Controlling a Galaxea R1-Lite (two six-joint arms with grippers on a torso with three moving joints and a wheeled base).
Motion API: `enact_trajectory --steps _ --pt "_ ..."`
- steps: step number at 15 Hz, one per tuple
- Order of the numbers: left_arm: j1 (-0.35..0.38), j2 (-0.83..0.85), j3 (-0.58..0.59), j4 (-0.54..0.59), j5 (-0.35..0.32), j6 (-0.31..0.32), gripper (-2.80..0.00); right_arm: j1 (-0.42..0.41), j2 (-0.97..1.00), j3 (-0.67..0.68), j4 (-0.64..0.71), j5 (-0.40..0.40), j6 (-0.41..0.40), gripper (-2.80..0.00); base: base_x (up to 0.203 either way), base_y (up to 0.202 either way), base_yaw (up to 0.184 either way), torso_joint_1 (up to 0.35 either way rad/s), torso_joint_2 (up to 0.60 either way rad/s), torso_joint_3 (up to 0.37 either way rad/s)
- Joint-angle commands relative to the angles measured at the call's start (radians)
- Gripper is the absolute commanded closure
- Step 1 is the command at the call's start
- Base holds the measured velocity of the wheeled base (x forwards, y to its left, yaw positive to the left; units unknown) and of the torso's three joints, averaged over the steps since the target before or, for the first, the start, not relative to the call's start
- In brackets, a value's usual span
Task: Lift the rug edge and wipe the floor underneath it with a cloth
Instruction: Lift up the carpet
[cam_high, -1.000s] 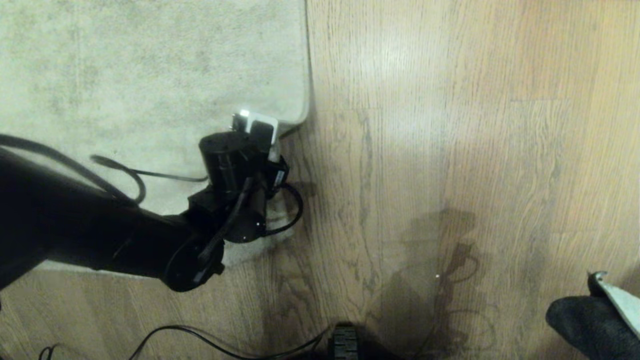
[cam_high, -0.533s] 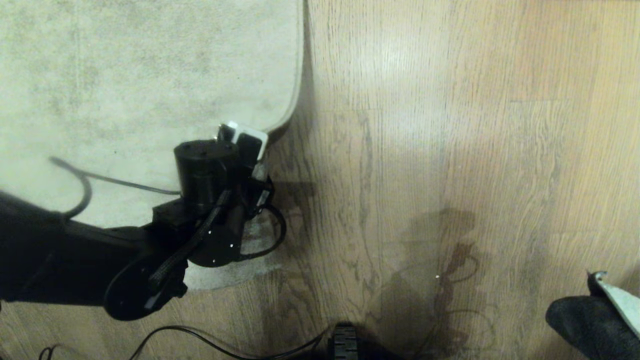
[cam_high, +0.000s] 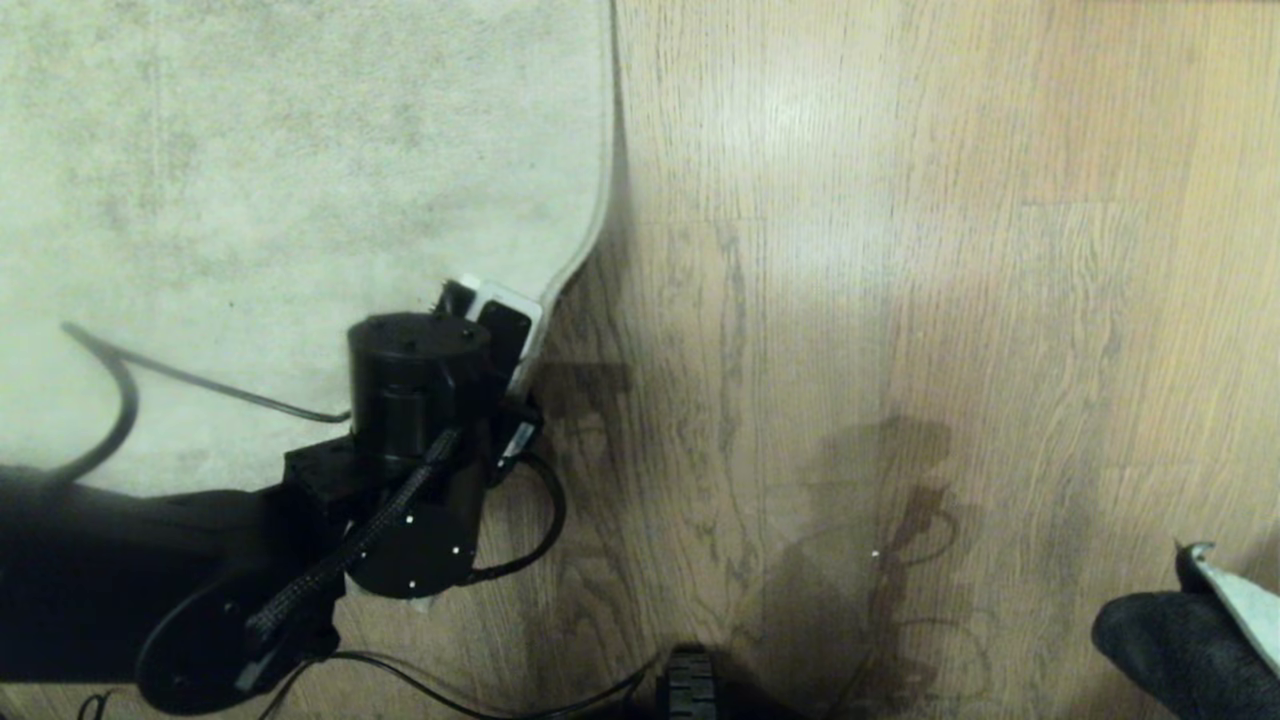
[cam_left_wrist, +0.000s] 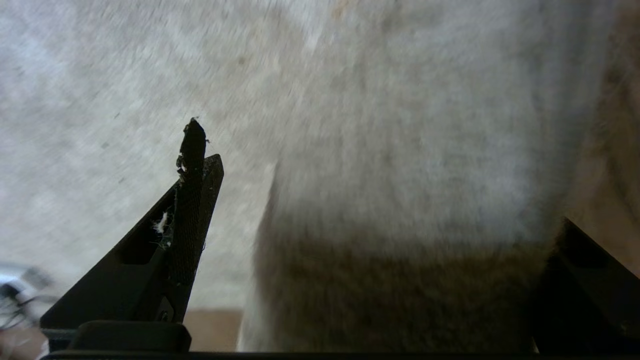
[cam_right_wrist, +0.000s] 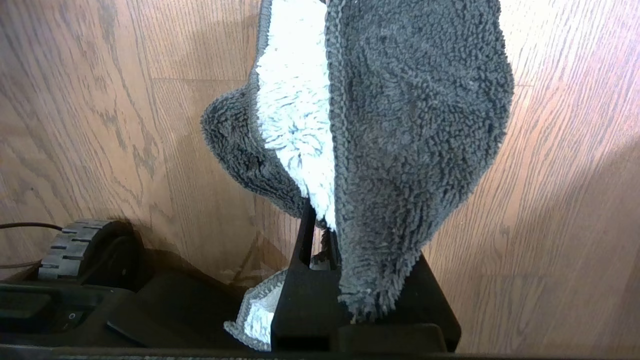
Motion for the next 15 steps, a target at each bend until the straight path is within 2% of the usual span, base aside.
enact_trajectory --steps 1,4,7,9,15 --pt "-0.024 -0.017 0.0 0.005 0.018 0.002 -2.8 0.0 0.001 0.0 -0.001 0.0 -0.001 0.0 0.0 0.0 0.0 0.0 0.0 0.0" --pt "-0.045 -0.041 0.0 0.067 0.024 0.0 -2.8 0.0 0.001 0.0 -0.001 0.0 -0.001 0.0 0.0 0.0 0.0 0.0 0.0 0.0" --pt "-0.055 -0.08 0.016 0.154 0.069 0.0 -2.8 0.0 0.001 0.0 -0.001 0.0 -0.001 0.0 0.0 0.0 0.0 0.0 0.0 0.0" --pt "-0.056 -0.082 0.056 0.151 0.073 -0.003 -2.8 0.0 0.001 0.0 -0.001 0.0 -0.001 0.0 0.0 0.0 0.0 0.0 0.0 0.0" --pt "-0.083 -0.103 0.216 0.148 0.125 -0.099 -2.8 0.0 0.001 0.0 -0.001 0.0 -0.001 0.0 0.0 0.0 0.0 0.0 0.0 0.0"
